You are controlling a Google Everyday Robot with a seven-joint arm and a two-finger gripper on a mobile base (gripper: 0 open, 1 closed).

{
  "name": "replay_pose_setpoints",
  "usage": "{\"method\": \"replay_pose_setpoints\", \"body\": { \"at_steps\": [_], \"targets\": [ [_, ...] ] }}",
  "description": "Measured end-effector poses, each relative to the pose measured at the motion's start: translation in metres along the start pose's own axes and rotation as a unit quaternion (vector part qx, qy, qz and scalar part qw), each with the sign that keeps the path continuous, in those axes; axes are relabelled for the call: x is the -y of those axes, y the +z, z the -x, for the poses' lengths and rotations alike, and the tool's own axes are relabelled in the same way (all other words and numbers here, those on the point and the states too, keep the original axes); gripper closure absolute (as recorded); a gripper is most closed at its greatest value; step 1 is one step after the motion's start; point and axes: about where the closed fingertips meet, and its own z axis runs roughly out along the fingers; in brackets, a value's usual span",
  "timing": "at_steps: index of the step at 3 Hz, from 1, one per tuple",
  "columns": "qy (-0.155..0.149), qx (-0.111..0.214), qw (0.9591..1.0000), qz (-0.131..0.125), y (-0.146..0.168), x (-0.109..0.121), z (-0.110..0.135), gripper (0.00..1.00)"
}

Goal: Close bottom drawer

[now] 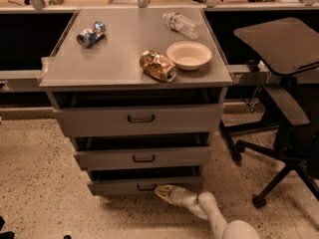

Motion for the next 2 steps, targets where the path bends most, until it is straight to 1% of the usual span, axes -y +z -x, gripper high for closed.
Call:
{"method": "replay_pose_setpoints", "body": {
  "at_steps": [1, 2],
  "targets": [
    [-0.002, 0.002, 1.0, -0.001, -0.0016, 0.0049, -0.0011, 1.0],
    [-0.002, 0.002, 1.0, -0.001, -0.0018, 0.0045, -0.0011, 0.81]
  ]
}}
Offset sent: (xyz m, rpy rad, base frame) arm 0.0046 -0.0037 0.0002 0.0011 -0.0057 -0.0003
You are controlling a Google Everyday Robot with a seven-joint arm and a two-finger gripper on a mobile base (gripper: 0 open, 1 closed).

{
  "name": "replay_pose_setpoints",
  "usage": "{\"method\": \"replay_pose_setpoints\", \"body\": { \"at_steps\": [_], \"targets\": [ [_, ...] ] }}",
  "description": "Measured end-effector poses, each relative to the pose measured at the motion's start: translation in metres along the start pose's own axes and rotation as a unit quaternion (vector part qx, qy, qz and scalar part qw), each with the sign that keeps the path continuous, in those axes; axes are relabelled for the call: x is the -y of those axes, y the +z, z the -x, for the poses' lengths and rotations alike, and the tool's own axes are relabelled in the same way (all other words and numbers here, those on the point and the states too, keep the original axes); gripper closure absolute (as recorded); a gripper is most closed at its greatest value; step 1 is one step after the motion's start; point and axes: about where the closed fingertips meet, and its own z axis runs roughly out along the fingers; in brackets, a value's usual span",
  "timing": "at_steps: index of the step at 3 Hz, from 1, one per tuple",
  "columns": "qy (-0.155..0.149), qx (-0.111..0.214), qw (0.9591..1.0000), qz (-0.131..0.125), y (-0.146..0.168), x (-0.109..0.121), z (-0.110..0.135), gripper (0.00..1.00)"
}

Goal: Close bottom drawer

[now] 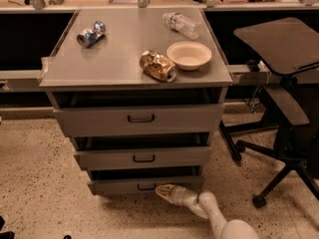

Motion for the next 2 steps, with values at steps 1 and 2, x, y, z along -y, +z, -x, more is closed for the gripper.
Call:
{"method": "replay_pose_setpoints", "body": {
  "at_steps": [1, 2],
  "targets": [
    [0.0, 0.0, 1.0, 0.0, 0.0001, 0.0, 0.0, 0.5],
    [0.0, 0.0, 1.0, 0.0, 0.0001, -0.0001, 0.0, 0.27]
  ]
}}
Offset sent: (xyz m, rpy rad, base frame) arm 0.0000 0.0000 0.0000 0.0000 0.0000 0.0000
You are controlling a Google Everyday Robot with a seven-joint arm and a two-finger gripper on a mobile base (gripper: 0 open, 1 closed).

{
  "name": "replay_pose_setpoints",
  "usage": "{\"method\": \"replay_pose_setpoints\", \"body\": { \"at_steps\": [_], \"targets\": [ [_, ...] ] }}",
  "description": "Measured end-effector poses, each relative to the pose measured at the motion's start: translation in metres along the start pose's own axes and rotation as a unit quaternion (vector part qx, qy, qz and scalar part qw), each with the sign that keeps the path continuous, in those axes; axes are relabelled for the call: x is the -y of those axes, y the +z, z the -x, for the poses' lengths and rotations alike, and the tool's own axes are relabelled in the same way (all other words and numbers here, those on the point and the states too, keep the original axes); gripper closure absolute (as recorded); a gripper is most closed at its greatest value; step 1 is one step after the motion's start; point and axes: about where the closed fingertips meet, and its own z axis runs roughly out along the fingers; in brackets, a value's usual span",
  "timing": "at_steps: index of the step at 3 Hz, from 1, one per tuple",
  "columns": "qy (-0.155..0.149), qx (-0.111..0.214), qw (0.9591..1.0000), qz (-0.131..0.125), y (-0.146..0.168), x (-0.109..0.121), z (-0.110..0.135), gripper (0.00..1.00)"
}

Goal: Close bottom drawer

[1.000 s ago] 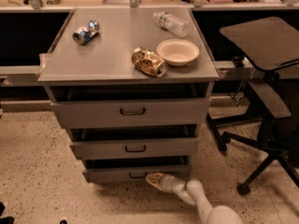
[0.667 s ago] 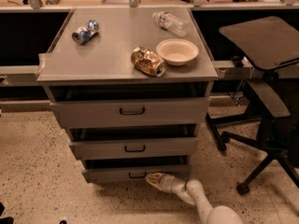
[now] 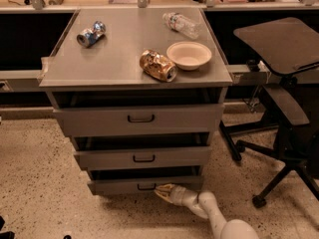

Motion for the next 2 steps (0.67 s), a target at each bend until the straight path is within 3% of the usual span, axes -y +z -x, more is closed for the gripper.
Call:
{"method": "replay_pose_setpoints", "body": {
  "at_steps": [1, 2],
  "targets": [
    [0.0, 0.0, 1.0, 0.0, 0.0001, -0.0001, 0.0, 0.0],
    [0.0, 0.0, 1.0, 0.0, 0.0001, -0.0001, 0.0, 0.0]
  ]
}}
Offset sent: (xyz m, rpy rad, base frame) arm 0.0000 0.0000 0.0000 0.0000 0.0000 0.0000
